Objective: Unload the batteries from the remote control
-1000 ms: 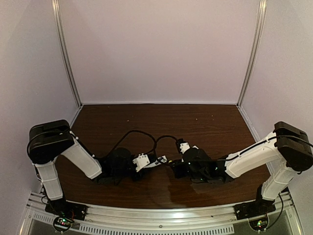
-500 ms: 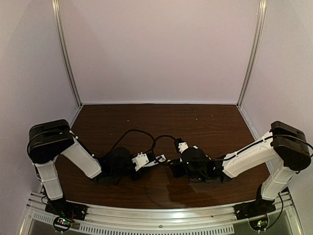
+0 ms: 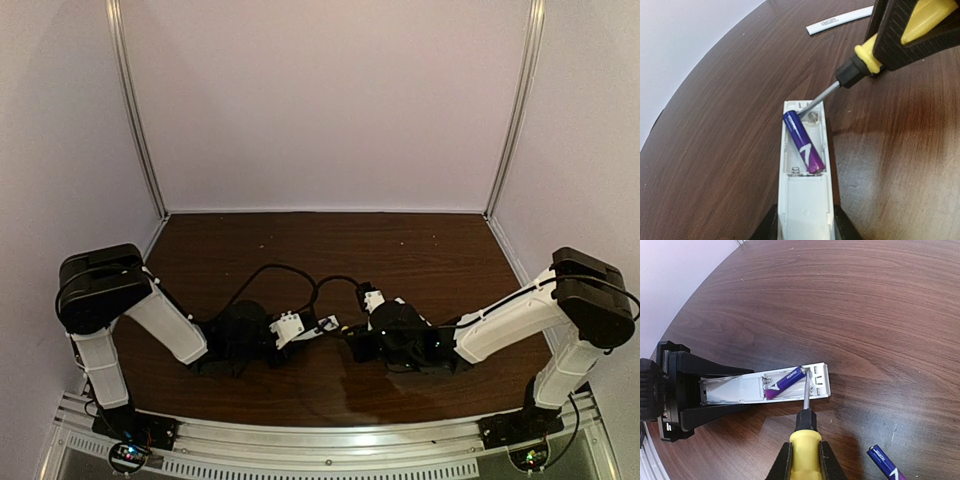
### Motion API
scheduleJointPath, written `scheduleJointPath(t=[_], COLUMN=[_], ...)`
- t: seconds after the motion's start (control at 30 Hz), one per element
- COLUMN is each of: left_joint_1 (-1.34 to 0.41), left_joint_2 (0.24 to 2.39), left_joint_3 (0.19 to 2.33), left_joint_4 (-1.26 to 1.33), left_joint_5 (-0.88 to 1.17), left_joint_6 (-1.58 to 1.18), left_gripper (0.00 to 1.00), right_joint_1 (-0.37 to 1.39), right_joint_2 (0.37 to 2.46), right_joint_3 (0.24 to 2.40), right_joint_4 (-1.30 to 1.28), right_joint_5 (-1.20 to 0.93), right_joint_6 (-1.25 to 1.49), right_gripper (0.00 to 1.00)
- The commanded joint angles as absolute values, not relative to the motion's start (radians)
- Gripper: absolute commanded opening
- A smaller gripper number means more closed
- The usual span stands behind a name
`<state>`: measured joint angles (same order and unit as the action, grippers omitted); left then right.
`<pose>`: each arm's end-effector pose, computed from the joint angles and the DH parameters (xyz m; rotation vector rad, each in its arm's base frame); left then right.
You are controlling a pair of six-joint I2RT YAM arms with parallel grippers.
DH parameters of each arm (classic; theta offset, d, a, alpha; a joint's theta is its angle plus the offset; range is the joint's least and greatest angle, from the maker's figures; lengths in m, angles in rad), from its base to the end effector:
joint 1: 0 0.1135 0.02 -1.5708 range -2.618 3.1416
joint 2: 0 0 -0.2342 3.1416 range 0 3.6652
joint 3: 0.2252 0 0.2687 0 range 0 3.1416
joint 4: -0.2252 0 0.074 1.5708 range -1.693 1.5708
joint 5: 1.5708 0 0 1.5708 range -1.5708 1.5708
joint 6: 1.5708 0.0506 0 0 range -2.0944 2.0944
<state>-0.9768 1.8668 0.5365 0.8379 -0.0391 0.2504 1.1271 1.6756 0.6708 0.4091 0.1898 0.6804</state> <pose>0.1800 -0.2630 0.0385 1.1822 1.7210 -0.4057 0.1537 0.3012 0.0881 -0.3917 2.2424 0.8132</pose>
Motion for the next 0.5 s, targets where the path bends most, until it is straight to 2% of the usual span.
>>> scheduleJointPath(t=[0.0, 0.47], left_joint_1=[-0.986, -0.986], left_joint_2=[1.871, 1.864], left_joint_3=[0.555, 0.552], left_joint_4=[0.982, 0.982], left_joint_5=[0.017, 0.019], left_joint_6=[0.252, 0.249], left_gripper=[0.00, 0.00], right_joint_1=[1.172, 1.206], right_joint_2=[1.703, 1.695], right_joint_3=[0.703, 0.719], right_joint_4=[0.458, 0.431], right_joint_5=[0.018, 0.029], right_joint_6=[0.680, 0.683], right_gripper=[0.00, 0.00])
